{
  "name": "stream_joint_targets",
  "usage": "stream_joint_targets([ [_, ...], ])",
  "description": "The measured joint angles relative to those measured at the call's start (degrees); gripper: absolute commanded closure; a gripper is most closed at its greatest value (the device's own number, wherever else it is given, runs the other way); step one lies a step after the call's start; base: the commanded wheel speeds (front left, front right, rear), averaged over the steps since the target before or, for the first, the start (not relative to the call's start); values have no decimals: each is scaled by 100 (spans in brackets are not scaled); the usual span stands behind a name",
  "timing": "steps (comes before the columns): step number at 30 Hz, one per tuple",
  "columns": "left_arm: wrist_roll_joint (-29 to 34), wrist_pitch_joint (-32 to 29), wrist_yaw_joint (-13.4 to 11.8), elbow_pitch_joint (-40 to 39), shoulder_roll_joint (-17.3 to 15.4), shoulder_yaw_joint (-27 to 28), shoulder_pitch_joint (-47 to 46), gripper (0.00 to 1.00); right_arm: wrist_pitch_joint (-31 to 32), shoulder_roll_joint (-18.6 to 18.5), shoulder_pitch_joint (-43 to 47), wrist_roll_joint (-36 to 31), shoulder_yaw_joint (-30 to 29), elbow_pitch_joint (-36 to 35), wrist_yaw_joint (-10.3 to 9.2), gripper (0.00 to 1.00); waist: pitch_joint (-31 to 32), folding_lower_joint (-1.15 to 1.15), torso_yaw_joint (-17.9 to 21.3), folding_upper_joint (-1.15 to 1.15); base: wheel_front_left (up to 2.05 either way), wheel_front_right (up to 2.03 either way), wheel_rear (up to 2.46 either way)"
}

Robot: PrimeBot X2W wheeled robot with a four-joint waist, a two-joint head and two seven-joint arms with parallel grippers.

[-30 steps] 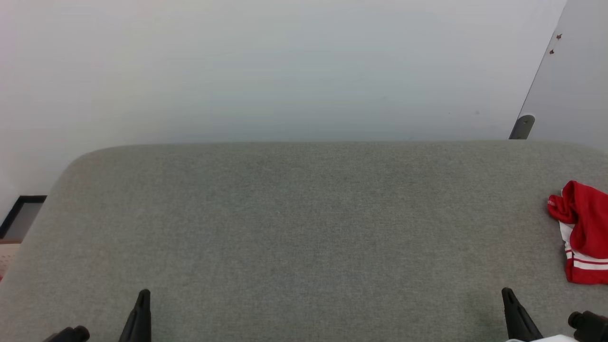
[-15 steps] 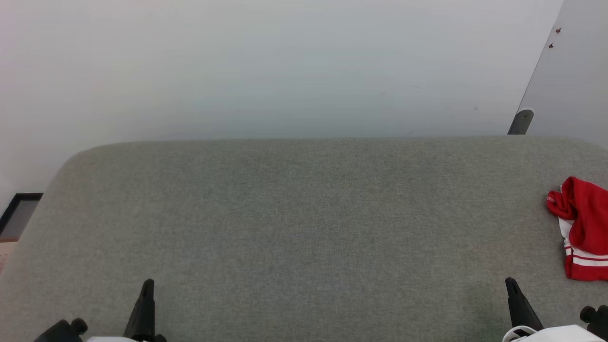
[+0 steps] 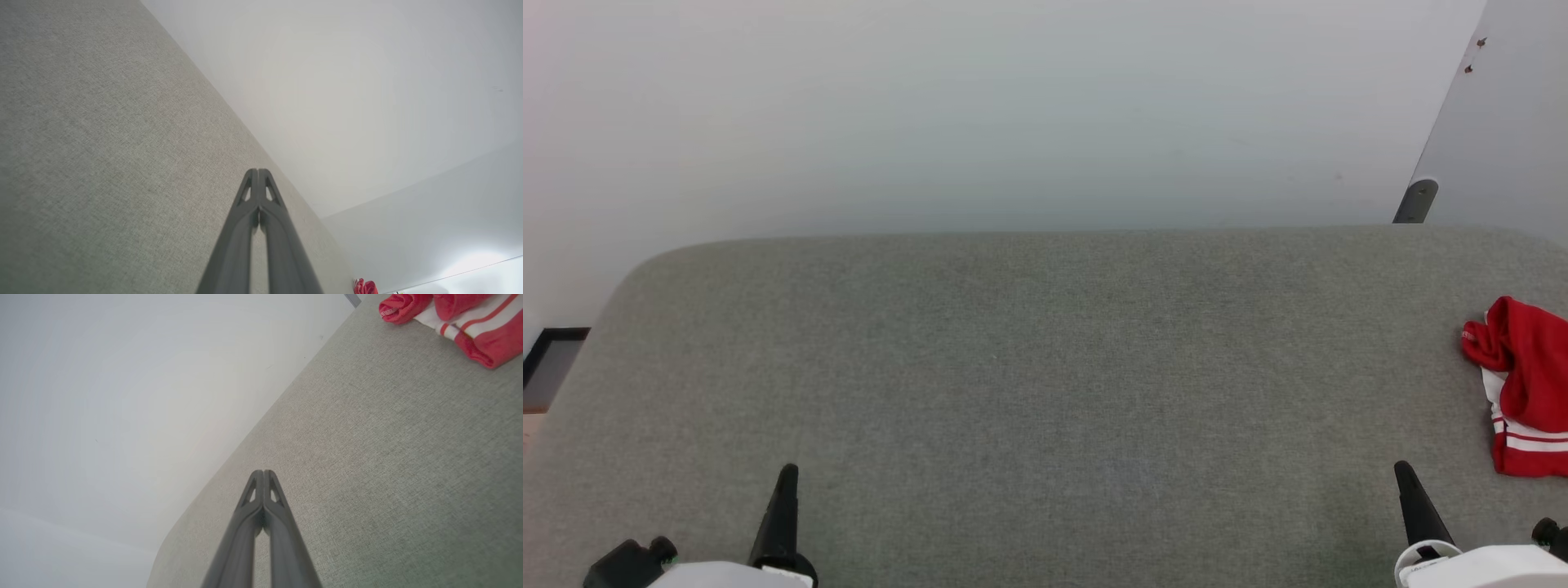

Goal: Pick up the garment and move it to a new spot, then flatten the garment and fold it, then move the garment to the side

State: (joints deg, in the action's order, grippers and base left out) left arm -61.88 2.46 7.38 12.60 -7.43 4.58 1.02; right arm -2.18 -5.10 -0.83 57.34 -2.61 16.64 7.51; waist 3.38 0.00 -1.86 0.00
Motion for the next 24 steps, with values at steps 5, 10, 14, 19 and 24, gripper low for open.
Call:
stream_joint_targets([
  [5,-280,-92,0,16,33,18,-70,100,78,16,-80,327,-37,-29,0,100,-25,0,13,0,0,0,0],
  [10,-553,-164,0,31,76,35,-121,100,156,35,-105,642,-71,-47,0,100,-50,0,26,0,0,0,0],
  [14,-746,-231,0,36,109,51,-178,100,220,54,-128,878,-90,-66,0,100,-70,0,36,0,0,0,0],
  [19,-994,-299,0,55,147,67,-230,100,279,71,-191,1131,-121,-81,0,100,-95,0,50,0,0,0,0],
  [24,-1240,-376,0,65,183,81,-293,100,352,86,-209,1412,-158,-105,0,100,-120,0,63,0,0,0,0],
])
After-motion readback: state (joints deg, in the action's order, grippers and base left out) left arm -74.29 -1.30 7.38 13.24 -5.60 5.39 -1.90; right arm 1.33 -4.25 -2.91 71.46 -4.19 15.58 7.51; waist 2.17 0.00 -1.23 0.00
